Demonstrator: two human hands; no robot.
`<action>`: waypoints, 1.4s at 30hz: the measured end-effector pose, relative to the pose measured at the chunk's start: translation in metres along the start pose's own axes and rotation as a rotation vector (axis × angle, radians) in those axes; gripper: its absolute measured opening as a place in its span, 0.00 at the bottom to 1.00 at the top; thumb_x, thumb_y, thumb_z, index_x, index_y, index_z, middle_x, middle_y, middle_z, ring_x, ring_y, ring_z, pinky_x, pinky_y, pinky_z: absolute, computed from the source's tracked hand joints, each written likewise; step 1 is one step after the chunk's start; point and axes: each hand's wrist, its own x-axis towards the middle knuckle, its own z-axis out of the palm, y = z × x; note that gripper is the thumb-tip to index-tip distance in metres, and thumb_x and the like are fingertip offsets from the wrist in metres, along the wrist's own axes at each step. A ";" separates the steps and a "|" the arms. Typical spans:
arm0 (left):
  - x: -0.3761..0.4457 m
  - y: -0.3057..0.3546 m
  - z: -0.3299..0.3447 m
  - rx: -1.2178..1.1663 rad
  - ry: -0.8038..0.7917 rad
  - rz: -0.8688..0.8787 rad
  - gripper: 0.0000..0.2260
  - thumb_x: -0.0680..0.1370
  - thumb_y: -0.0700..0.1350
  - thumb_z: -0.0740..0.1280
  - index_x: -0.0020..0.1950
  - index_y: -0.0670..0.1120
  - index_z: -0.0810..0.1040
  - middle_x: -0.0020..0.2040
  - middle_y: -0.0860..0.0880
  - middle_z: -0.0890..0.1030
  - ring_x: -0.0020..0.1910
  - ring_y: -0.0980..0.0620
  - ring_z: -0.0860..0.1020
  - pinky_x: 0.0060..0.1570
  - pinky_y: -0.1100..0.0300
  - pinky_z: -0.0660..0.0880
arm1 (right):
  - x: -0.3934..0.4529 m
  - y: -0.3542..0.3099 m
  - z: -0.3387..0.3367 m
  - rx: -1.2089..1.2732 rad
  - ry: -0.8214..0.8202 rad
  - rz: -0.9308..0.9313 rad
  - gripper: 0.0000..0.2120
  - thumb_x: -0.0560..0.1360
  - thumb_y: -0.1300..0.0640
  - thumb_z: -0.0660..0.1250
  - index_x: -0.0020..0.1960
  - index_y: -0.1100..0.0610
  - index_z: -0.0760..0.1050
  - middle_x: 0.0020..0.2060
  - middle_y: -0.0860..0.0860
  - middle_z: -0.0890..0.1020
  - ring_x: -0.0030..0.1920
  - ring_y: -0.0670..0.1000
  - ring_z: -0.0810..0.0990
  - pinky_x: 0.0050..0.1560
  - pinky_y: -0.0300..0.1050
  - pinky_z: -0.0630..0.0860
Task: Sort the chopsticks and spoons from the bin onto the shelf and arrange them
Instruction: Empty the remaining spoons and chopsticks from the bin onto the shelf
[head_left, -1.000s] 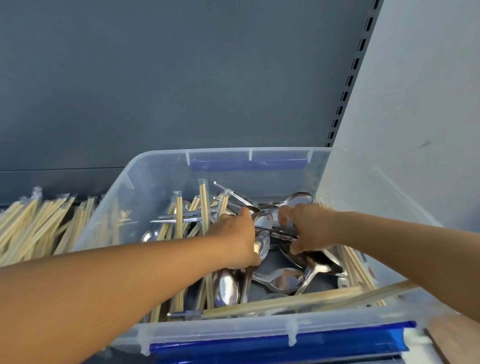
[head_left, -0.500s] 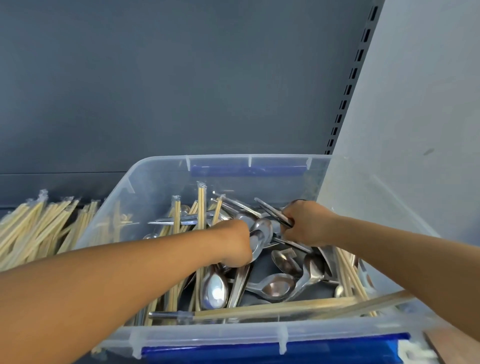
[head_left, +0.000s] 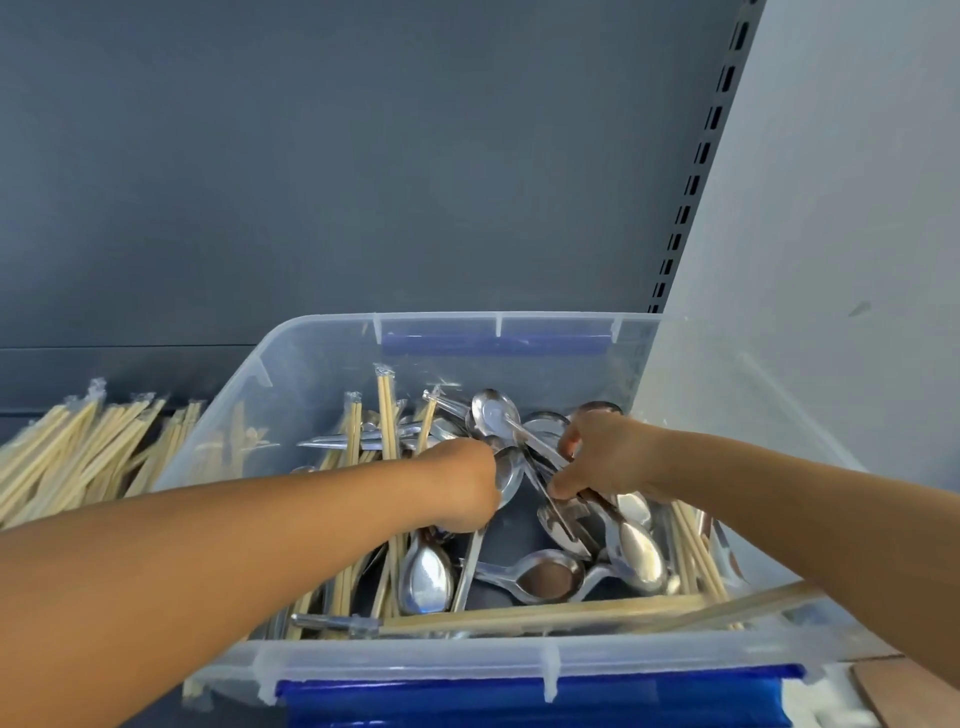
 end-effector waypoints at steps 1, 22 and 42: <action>-0.001 0.001 0.000 -0.002 0.010 0.008 0.05 0.80 0.41 0.59 0.51 0.41 0.73 0.36 0.49 0.68 0.33 0.52 0.68 0.29 0.63 0.64 | 0.001 -0.001 -0.001 -0.001 -0.004 0.010 0.18 0.70 0.55 0.72 0.57 0.63 0.78 0.51 0.57 0.82 0.48 0.54 0.81 0.55 0.48 0.79; -0.026 0.010 -0.055 -0.301 0.373 -0.060 0.06 0.79 0.44 0.61 0.47 0.42 0.73 0.35 0.47 0.71 0.32 0.48 0.70 0.28 0.60 0.64 | -0.031 -0.029 -0.038 0.516 0.154 -0.084 0.19 0.76 0.44 0.64 0.38 0.58 0.75 0.23 0.47 0.76 0.24 0.48 0.68 0.27 0.38 0.67; -0.159 -0.127 -0.122 -0.430 0.763 -0.322 0.15 0.79 0.50 0.60 0.34 0.44 0.68 0.32 0.48 0.70 0.30 0.52 0.68 0.29 0.59 0.62 | -0.073 -0.211 -0.033 0.456 0.134 -0.456 0.16 0.78 0.52 0.64 0.33 0.58 0.74 0.19 0.49 0.72 0.18 0.47 0.63 0.19 0.33 0.60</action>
